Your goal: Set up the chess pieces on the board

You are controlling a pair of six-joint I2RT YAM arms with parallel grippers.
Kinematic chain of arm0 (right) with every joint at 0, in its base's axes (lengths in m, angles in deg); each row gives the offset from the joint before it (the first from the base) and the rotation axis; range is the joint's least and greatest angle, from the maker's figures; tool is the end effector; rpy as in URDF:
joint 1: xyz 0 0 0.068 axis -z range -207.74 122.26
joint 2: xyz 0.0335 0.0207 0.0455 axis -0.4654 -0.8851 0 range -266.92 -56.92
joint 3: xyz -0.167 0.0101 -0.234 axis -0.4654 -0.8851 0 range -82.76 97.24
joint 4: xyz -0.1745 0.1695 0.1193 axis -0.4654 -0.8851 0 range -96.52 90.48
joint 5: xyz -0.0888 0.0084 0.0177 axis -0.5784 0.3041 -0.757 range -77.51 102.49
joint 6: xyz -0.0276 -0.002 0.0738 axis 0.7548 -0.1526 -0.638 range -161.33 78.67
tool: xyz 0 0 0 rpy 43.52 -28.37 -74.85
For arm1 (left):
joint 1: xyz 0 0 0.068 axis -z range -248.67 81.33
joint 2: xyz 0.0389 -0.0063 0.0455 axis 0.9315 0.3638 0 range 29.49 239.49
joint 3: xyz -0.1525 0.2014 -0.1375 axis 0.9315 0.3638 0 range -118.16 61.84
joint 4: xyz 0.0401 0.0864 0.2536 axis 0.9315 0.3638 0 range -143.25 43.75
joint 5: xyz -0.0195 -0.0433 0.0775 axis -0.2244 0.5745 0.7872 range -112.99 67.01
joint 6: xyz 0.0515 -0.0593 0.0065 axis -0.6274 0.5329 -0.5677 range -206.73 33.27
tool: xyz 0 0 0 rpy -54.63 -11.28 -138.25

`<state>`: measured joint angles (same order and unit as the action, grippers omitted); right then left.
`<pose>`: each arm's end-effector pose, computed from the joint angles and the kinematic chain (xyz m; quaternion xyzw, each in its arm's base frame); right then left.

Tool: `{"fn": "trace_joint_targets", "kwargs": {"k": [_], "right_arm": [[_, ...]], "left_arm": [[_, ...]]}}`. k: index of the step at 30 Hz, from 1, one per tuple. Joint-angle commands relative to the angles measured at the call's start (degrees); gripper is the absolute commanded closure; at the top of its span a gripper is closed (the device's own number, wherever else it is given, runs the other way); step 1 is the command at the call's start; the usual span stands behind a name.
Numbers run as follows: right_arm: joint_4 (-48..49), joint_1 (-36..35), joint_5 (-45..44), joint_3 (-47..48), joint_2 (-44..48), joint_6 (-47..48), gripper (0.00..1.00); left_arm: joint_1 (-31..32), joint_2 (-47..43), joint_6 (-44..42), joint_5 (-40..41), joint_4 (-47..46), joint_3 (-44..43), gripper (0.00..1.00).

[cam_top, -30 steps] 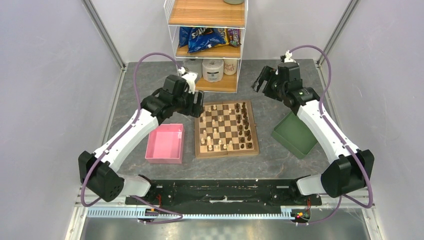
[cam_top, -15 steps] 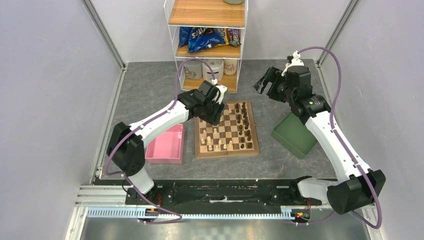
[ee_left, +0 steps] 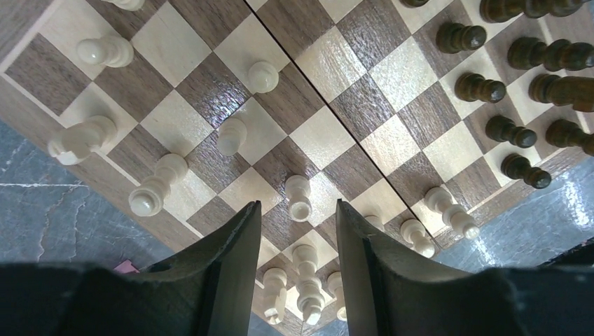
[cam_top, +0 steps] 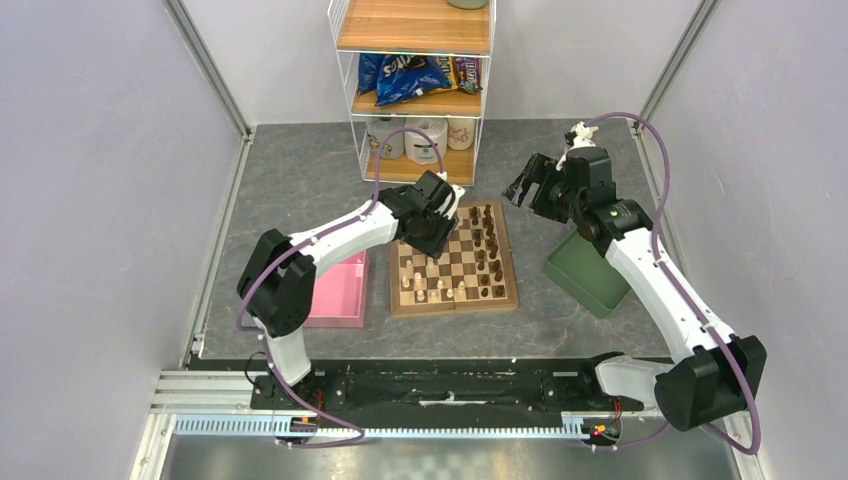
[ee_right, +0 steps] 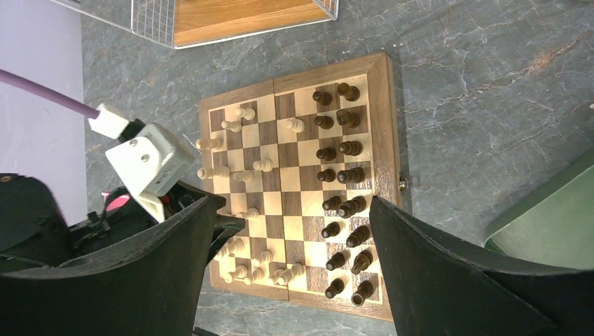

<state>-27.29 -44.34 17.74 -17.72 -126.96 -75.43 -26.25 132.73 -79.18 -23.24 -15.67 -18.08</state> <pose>0.2885 0.0926 0.3371 0.1117 0.8701 0.2413 0.4151 0.3031 -0.2773 0.2158 0.2905 0.9233 -0.1080 0.2268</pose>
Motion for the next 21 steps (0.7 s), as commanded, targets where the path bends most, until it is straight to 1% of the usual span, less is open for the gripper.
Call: {"fn": "trace_joint_targets", "kwargs": {"k": [1,12,13,21], "right_arm": [[1.5,0.2,0.8,-0.5,2.0,-0.6,0.12],[1.5,0.2,0.5,-1.0,2.4,-0.6,0.12],[1.5,0.2,0.5,-1.1,2.4,-0.5,0.12],[1.4,0.2,0.1,-1.3,2.9,-0.7,0.12]], "left_arm": [[0.5,1.6,-1.2,0.0,-0.7,-2.1,0.5],[0.8,2.9,-1.1,-0.1,-0.7,-1.3,0.54],[0.8,3.1,-1.2,1.3,-0.7,-1.3,0.55],[0.9,3.9,-1.2,2.2,-0.4,-1.4,0.59]]}}
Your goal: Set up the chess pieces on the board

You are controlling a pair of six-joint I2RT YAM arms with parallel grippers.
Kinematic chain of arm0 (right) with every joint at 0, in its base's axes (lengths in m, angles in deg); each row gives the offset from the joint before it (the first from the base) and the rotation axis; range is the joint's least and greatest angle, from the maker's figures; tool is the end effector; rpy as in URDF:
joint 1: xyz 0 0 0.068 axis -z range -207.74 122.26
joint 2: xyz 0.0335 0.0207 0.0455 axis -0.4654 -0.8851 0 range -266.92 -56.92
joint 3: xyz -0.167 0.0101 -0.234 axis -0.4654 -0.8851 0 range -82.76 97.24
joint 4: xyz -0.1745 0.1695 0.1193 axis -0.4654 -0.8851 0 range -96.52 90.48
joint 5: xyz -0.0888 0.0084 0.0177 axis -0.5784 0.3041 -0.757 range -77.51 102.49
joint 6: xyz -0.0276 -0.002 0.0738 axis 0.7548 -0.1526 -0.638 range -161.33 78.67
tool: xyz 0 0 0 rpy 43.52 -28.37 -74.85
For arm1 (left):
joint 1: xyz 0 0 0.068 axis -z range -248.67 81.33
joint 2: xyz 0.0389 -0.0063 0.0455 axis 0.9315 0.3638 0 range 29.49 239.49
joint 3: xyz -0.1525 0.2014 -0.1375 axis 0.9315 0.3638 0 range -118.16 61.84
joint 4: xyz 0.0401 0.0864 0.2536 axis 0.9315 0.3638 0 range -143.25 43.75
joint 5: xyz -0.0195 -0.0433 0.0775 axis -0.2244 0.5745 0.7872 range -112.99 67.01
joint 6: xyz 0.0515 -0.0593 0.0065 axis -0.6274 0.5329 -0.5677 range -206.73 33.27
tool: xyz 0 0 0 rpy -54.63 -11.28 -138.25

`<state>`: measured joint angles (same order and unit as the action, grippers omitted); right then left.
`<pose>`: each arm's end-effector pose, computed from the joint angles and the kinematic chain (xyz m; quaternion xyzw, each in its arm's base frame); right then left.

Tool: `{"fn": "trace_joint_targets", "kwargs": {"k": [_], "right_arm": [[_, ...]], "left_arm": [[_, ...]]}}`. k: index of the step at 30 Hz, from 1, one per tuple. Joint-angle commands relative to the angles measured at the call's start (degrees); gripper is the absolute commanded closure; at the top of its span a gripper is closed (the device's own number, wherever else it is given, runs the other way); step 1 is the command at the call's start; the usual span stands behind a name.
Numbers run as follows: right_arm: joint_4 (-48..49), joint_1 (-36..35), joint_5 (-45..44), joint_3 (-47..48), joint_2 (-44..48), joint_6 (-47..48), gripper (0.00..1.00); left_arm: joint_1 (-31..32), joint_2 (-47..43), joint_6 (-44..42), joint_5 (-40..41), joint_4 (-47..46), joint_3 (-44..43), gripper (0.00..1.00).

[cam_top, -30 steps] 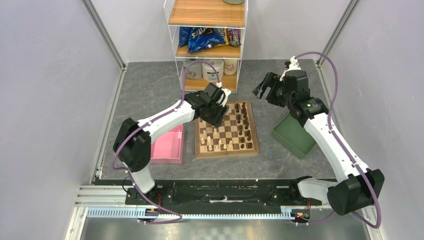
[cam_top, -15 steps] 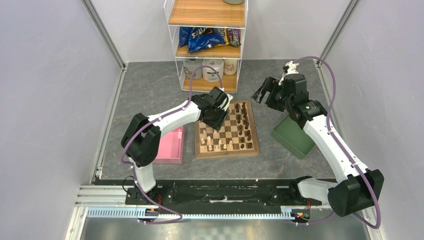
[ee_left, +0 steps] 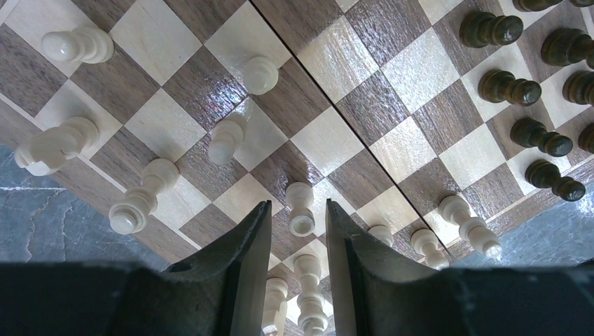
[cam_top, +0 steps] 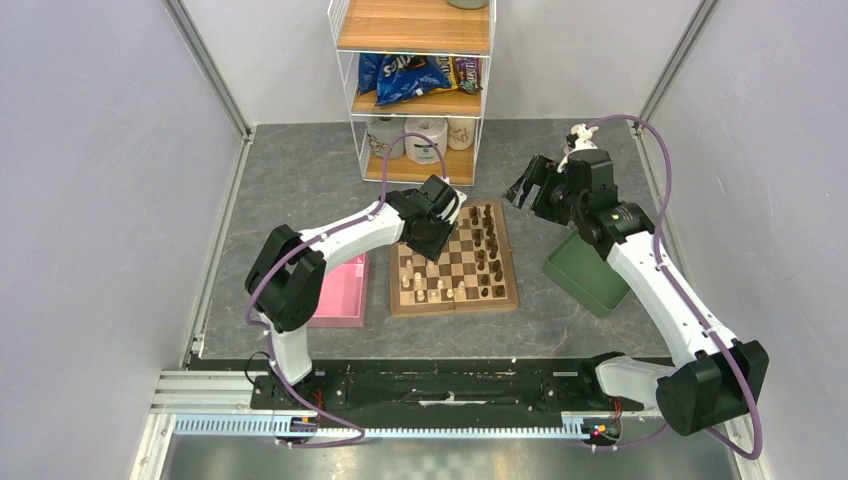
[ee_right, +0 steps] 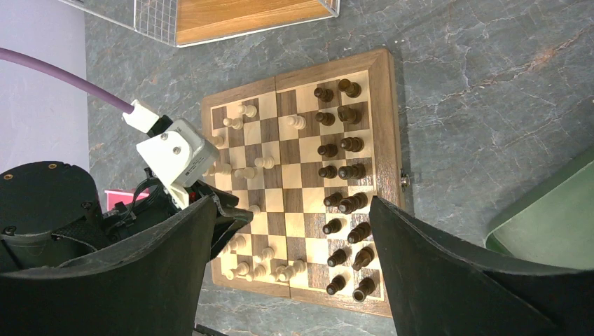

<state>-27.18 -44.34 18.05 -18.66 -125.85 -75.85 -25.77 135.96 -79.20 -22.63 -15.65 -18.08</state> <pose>0.2838 0.0915 0.3366 0.1133 0.8686 0.2458 0.4151 0.3050 -0.2827 0.1936 0.2954 0.9288 -0.0925 0.2036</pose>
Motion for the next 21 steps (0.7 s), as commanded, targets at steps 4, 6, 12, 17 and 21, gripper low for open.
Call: {"fn": "trace_joint_targets", "kwargs": {"k": [4,6,12,17,21], "right_arm": [[1.4,0.2,-0.3,-0.6,1.7,-0.4,0.12],[1.3,0.2,-0.3,-0.6,1.6,-0.3,0.12],[1.4,0.2,-0.5,-0.7,2.0,-0.3,0.12],[1.4,0.2,-0.6,-0.8,2.2,-0.4,0.12],[1.3,0.2,-0.9,-0.8,2.2,-0.2,0.12]], "left_arm": [[0.4,0.9,-1.2,1.7,-0.4,-1.3,0.62],[0.4,1.2,-1.4,1.8,-0.5,-1.3,0.63],[0.5,1.2,-1.3,1.6,-0.4,-0.6,0.63],[0.6,1.0,-1.5,1.3,-0.4,-0.6,0.8],[0.6,-1.0,-1.2,0.7,0.3,-1.7,0.98]]}}
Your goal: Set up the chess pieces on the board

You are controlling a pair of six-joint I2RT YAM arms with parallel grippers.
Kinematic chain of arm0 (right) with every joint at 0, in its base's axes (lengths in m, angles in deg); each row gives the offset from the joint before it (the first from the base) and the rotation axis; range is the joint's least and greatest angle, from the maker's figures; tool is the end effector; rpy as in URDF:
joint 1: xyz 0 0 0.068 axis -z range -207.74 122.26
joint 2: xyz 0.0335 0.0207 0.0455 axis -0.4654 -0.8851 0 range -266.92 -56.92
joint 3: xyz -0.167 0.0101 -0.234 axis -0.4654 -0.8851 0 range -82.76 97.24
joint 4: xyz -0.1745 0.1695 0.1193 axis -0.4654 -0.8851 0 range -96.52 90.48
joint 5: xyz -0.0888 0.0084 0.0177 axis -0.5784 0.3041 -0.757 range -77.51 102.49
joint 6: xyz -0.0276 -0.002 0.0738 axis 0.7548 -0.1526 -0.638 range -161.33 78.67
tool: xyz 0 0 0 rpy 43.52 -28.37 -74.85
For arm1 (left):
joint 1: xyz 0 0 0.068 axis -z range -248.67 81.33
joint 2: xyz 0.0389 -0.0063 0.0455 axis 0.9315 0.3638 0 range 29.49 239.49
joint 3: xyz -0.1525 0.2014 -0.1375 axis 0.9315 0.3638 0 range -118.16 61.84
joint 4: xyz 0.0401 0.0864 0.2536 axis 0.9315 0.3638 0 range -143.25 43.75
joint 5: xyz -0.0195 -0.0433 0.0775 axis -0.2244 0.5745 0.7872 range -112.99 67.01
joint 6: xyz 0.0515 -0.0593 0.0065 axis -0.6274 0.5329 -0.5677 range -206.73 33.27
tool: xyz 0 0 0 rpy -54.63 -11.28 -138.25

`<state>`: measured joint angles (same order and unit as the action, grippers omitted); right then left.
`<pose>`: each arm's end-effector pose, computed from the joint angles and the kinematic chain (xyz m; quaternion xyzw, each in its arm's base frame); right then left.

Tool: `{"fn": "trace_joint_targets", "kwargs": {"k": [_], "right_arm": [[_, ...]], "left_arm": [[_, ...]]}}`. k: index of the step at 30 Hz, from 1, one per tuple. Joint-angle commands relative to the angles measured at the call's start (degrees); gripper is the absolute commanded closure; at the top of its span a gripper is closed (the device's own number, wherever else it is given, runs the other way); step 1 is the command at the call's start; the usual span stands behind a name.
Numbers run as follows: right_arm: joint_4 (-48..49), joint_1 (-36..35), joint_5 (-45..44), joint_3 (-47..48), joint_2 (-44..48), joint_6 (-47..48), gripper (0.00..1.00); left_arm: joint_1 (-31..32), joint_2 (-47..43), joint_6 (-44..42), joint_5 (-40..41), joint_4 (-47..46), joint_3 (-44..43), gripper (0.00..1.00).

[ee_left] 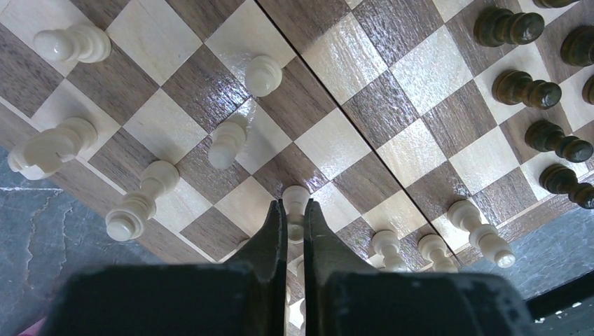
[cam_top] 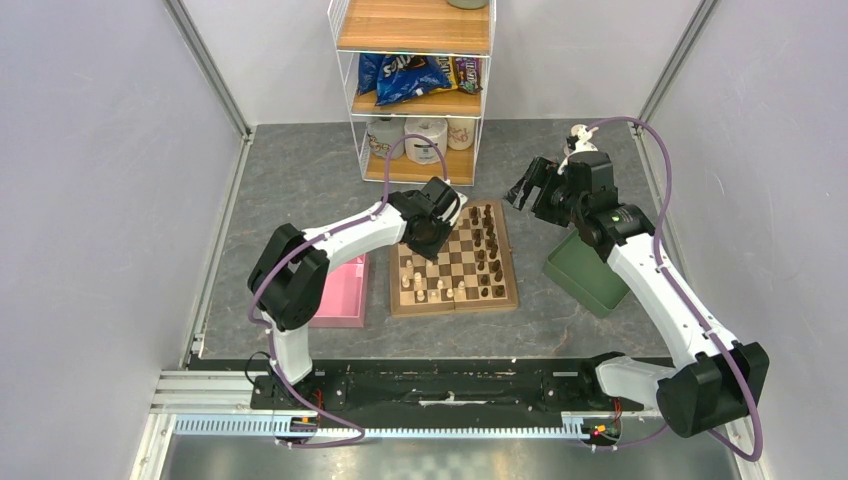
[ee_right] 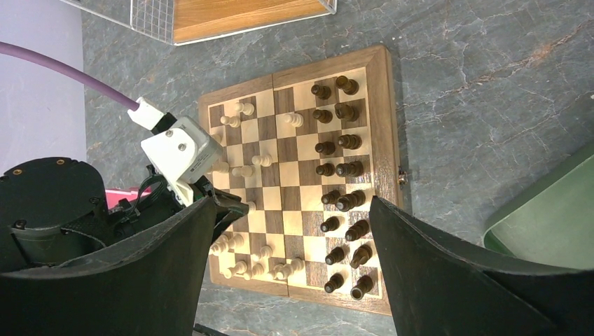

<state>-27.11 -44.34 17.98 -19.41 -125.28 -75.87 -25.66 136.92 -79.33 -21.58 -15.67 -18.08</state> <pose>0.2813 0.0907 0.3345 0.1139 0.8690 0.2450 0.4145 0.3062 -0.2833 0.1870 0.2960 0.9305 -0.0809 0.2002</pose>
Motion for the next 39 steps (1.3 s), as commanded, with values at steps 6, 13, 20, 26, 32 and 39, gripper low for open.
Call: {"fn": "trace_joint_targets", "kwargs": {"k": [6,13,20,26,32,39], "right_arm": [[1.3,0.2,-0.9,0.0,1.0,-0.1,0.12],[1.3,0.2,-0.9,0.3,0.4,-0.2,0.12],[-1.2,0.2,1.9,0.9,-0.8,-0.8,0.12],[-7.4,0.2,4.2,2.6,-3.0,-0.6,0.13],[-10.4,0.2,4.3,4.0,-5.1,-0.4,0.14],[-11.1,0.2,3.5,7.2,-6.7,-0.5,0.14]], "left_arm": [[0.3,-7.7,-2.5,1.1,2.6,-7.4,0.98],[-6.1,-6.5,-7.3,2.9,6.1,-16.3,0.98],[-13.8,0.0,-7.3,0.3,8.5,-23.2,0.98],[-15.6,5.9,-8.8,-0.3,10.1,-27.0,0.98],[-16.7,10.5,-9.6,-1.2,11.2,-29.8,0.98],[-17.1,14.5,-10.6,-1.2,11.9,-32.1,0.98]]}}
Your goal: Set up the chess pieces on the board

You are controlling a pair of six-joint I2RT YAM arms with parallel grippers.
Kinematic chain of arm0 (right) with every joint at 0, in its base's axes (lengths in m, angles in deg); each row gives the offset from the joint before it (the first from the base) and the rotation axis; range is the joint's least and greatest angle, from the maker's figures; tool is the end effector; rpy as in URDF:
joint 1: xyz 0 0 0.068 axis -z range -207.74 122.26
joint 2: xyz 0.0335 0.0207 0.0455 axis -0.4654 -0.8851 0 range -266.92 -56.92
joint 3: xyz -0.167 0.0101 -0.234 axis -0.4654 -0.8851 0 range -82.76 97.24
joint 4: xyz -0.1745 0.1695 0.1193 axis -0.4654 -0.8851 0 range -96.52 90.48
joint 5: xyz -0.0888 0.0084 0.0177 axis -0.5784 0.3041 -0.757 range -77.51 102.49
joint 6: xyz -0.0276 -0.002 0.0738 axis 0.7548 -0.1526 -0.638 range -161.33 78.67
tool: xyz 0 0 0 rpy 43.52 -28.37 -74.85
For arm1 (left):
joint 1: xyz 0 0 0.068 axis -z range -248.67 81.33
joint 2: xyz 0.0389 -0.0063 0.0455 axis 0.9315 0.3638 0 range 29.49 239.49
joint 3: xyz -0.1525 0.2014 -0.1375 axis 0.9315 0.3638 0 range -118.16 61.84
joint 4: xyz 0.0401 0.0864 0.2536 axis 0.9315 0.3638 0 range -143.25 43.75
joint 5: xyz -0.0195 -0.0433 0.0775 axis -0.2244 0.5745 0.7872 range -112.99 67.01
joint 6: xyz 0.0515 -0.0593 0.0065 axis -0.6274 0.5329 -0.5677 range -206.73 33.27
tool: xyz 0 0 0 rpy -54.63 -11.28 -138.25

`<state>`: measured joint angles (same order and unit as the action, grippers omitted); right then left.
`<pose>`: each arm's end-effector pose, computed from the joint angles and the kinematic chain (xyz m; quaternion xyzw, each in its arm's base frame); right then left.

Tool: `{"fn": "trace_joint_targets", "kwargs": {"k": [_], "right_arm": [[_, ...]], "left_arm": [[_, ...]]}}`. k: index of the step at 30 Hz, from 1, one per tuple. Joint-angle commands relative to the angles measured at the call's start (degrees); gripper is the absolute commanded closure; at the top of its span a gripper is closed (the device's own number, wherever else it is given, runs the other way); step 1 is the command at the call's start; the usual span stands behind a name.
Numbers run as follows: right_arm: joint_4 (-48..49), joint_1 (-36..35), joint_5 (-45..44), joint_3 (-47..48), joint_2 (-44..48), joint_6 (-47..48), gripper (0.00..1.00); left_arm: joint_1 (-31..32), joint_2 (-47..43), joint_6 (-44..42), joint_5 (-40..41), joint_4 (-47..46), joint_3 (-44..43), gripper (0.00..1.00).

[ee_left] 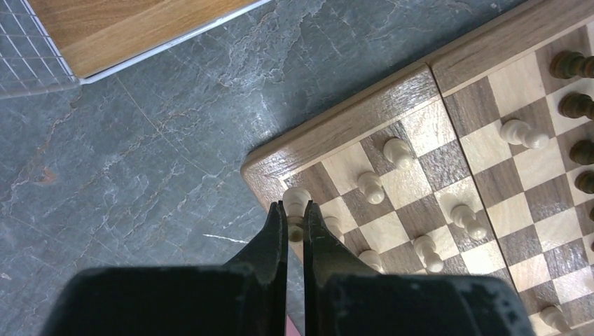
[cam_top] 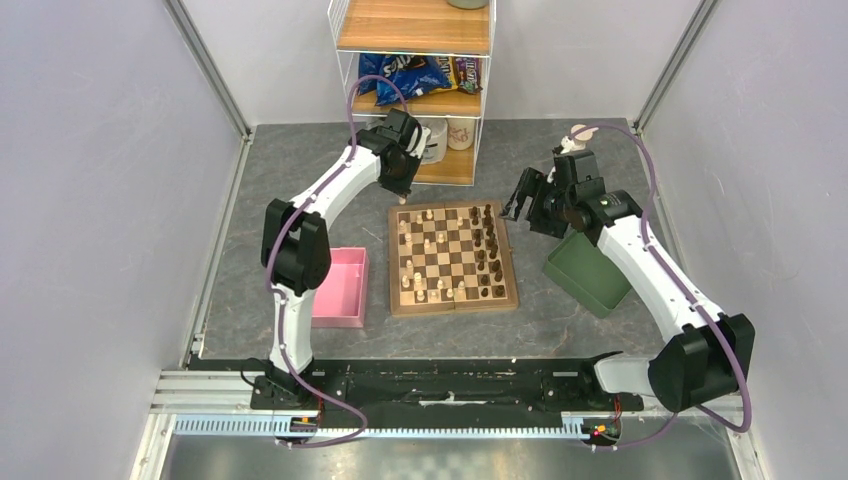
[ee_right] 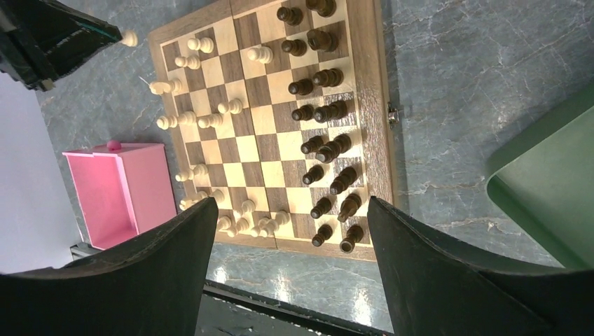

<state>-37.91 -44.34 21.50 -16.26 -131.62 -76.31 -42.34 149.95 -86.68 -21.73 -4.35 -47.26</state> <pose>0.2885 0.0971 0.3037 0.1192 0.9190 0.2262 0.3002 0.4431 -0.2176 0.2399 0.2169 0.9418 -0.0482 0.2522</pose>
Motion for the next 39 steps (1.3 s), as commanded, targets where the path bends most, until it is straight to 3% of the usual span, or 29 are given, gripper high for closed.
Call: {"fn": "trace_joint_targets", "kwargs": {"k": [1,27,33,39], "right_arm": [[-0.4,0.2,-0.2,4.5,-0.6,-0.1,0.14],[-0.4,0.2,0.1,7.8,-6.0,1.5,0.13],[-0.4,0.2,0.0,7.8,-6.2,1.5,0.13],[-0.5,0.2,0.1,7.9,-6.1,1.4,0.13]], "left_arm": [[-0.6,1.9,-3.3,-1.0,0.6,-2.9,0.98],[-0.9,6.5,-3.1,-5.1,3.2,-1.9,0.98],[-0.9,6.1,-3.1,-5.4,3.5,-1.7,0.75],[-0.9,6.0,-3.1,-4.6,3.9,-1.6,0.69]]}}
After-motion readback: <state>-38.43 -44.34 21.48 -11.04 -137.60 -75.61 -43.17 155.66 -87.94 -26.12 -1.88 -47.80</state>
